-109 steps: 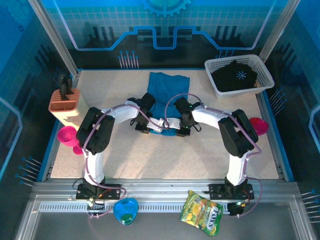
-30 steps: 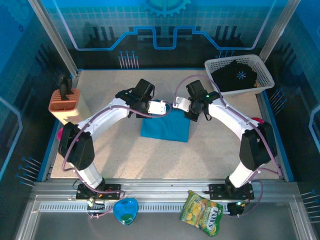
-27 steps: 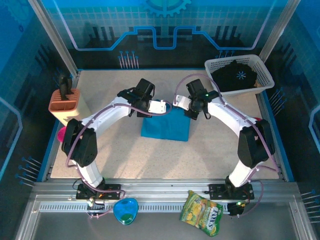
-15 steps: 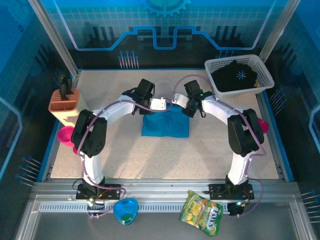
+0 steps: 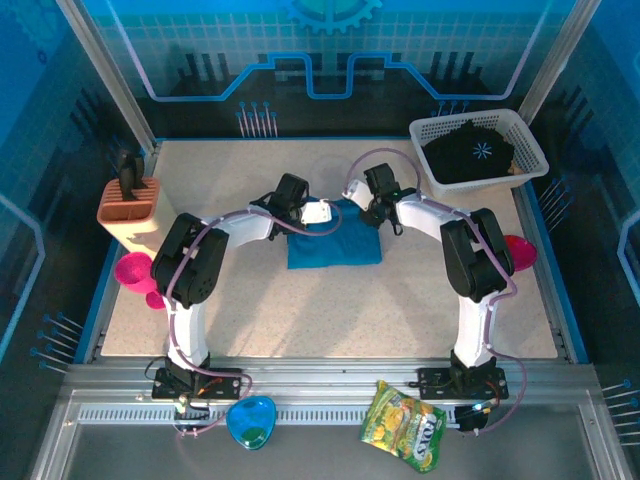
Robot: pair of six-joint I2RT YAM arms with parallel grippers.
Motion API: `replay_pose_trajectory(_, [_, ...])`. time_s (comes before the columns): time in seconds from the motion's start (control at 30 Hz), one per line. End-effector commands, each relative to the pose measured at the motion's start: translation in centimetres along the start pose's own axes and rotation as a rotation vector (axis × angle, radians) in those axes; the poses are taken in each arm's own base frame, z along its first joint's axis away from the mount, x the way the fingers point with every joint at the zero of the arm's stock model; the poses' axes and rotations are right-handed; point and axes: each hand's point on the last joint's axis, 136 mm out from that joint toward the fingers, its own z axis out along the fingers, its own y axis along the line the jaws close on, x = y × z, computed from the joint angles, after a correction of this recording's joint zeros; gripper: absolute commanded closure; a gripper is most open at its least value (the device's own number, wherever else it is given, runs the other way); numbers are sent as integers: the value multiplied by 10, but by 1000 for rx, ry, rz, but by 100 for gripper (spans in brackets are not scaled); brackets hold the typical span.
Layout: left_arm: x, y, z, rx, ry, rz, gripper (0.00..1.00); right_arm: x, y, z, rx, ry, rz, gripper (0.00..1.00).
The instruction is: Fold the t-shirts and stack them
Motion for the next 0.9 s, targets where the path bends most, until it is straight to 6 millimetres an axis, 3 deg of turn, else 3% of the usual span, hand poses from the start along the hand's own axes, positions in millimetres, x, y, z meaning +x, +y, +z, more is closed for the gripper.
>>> replay_pose_trajectory(0.0, [1,38,-15,-189,6,-93,72,-16,-27,-7,75,-80,138,68])
replay_pose_trajectory(0.2, [10,75,-45,-401,25,-207,60,-38,-38,-33,97,-184,270,49])
replay_pose_trajectory(0.3, [14,108,-82,-587,-3,-312,57,-47,-42,-62,103,-231,309,46])
replay_pose_trajectory(0.47, [25,153,-165,-787,-96,-537,50,-48,-61,-136,176,-244,418,36])
replay_pose_trajectory(0.63, [33,165,-231,-791,-212,-797,50,-34,-63,-210,151,-217,553,30])
replay_pose_trajectory(0.73, [43,159,-269,-782,-267,-932,42,-20,-56,-246,142,-242,596,26])
replay_pose_trajectory(0.87, [69,141,-318,-747,-249,-1152,30,12,-48,-270,166,-219,664,22])
